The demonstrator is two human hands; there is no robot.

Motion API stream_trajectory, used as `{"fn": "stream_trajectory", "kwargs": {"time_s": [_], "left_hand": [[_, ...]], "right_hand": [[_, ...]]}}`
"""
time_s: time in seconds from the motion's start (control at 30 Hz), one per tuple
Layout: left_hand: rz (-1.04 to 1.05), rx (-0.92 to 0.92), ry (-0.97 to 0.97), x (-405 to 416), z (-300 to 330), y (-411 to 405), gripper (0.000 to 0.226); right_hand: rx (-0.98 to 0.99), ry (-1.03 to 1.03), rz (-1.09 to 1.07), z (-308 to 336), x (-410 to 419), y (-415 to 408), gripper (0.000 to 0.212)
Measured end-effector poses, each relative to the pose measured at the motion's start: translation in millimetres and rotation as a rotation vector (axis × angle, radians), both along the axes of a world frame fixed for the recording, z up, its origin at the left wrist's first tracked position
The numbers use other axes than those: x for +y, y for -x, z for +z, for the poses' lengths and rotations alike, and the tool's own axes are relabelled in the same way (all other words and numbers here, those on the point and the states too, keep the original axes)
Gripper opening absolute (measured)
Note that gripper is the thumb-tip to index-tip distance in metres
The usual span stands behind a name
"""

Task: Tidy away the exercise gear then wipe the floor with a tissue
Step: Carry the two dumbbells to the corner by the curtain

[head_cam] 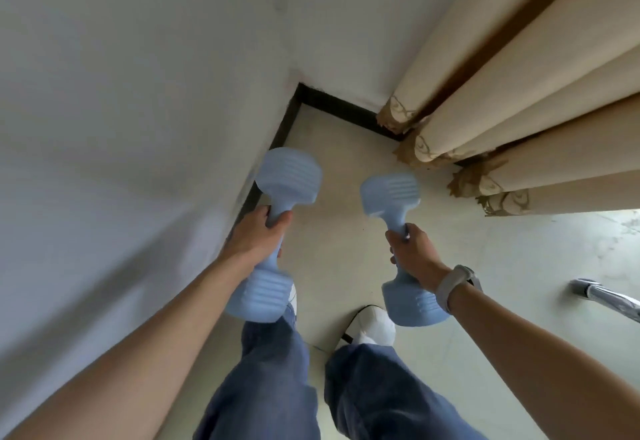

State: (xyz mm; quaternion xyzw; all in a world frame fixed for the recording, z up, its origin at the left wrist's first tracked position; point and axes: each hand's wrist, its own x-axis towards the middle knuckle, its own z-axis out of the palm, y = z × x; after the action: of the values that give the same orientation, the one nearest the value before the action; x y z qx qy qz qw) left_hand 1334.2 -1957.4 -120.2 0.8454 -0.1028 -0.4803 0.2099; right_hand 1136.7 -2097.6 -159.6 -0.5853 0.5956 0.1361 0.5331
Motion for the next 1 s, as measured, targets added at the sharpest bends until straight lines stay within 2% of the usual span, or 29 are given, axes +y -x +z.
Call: {"fn": "stream_trajectory", "kwargs": {"time_s": [0.17, 0.3, 0.63, 0.87, 0.93, 1.0], "left_hand": [[-0.002, -0.033, 0.048, -12.5, -132.9, -7.2, 0.029], [0.013, -0.09, 0.108, -37.4, -203.4, -4.8, 0.026], [-0.121, -0.127, 0.164, -74.4, -254.7, 12.1, 0.027], [-0.171, -0.087, 0.168, -75.1, -255.9, 8.4, 0.02], [-0.258, -0.081, 0.14, -75.9, -255.4, 2.8, 0.021], [-0.31, -0.07, 0.131, -76.6, -256.3, -5.5, 0.024]], "right_hand": [[-0.014, 0.022, -0.088, -124.0, -10.0, 12.1, 0.011], [-0.042, 0.098, -0.111, -187.8, -24.9, 7.8, 0.013], [-0.084, 0.134, -0.151, -215.4, -40.8, -1.1, 0.018], [0.162, 0.19, 0.19, -195.8, -37.1, -11.1, 0.029], [0.323, 0.275, 0.419, -179.7, -40.3, -14.9, 0.03], [0.479, 0.475, 0.67, -160.4, -44.9, -19.7, 0.032]]}}
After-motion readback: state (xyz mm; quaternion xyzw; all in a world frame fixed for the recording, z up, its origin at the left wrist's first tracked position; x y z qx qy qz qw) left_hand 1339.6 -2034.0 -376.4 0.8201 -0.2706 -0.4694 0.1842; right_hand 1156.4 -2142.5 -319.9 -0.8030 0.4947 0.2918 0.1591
